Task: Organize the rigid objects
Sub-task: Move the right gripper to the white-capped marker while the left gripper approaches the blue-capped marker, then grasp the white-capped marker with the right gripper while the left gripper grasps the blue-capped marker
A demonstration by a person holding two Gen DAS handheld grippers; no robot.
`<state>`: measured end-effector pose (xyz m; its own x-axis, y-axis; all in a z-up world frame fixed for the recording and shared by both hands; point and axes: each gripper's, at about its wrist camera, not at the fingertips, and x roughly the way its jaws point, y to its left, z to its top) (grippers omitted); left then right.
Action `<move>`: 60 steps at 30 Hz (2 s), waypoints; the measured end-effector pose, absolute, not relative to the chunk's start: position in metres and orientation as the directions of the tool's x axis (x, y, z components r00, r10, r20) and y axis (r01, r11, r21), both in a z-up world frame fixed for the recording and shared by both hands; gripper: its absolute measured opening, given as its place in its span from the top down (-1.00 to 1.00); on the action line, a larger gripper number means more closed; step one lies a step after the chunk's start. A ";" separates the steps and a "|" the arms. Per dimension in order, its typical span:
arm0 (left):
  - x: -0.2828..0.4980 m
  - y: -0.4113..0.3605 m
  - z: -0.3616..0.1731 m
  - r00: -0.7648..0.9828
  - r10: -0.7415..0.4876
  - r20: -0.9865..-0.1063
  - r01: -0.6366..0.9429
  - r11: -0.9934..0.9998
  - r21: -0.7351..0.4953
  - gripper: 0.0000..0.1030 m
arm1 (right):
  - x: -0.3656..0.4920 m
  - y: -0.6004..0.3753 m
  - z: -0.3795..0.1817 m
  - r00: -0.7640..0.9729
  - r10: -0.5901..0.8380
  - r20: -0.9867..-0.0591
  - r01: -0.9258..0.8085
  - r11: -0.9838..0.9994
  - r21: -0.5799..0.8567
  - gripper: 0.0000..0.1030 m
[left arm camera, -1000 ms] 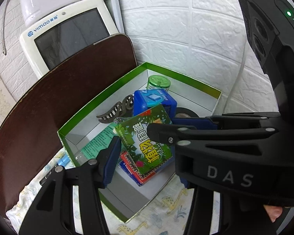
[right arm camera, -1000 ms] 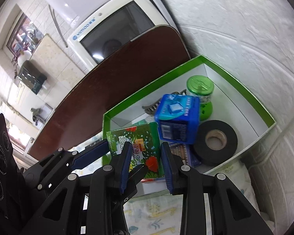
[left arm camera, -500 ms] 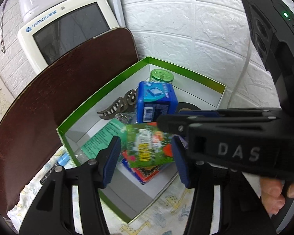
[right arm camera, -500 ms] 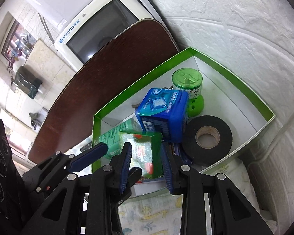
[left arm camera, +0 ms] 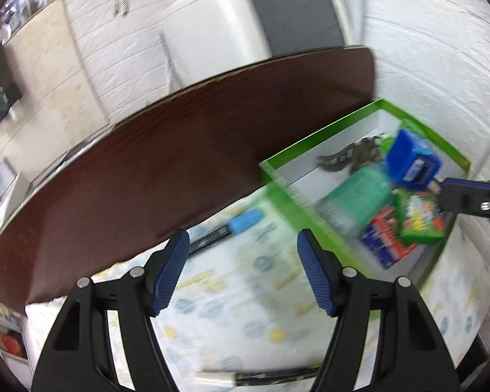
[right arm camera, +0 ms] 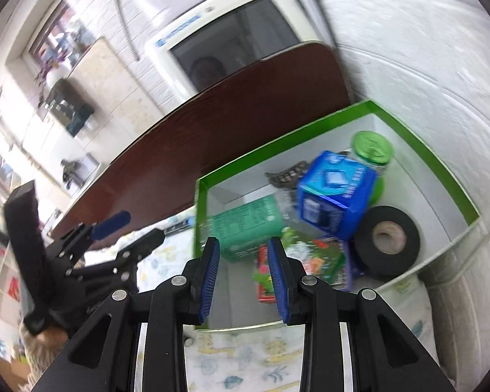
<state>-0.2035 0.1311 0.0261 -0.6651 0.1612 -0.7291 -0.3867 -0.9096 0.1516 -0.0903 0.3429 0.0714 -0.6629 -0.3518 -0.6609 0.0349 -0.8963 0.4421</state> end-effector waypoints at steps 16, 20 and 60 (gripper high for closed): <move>-0.270 0.109 -0.039 -0.521 0.175 -0.835 -0.586 -0.785 0.201 -0.13 | -0.082 0.157 0.017 -0.370 -0.366 -0.854 0.606 -0.792 0.076 0.27; -0.288 0.108 -0.052 -0.460 0.198 -0.865 -0.631 -0.758 0.163 0.22 | -0.087 0.135 0.001 -0.359 -0.310 -0.880 0.658 -0.753 -0.003 0.27; -0.187 0.036 -0.060 -0.557 0.109 -0.823 -0.193 -0.981 0.001 -0.08 | -0.126 0.170 -0.012 -0.359 -0.346 -0.867 0.251 -0.930 0.268 0.64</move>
<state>-0.1866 0.0363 -0.0598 -0.5572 0.1088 -0.8232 -0.1934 -0.9811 0.0012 -0.1258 0.1698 -0.0118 -0.3592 -0.3465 -0.8666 0.2506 -0.9302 0.2681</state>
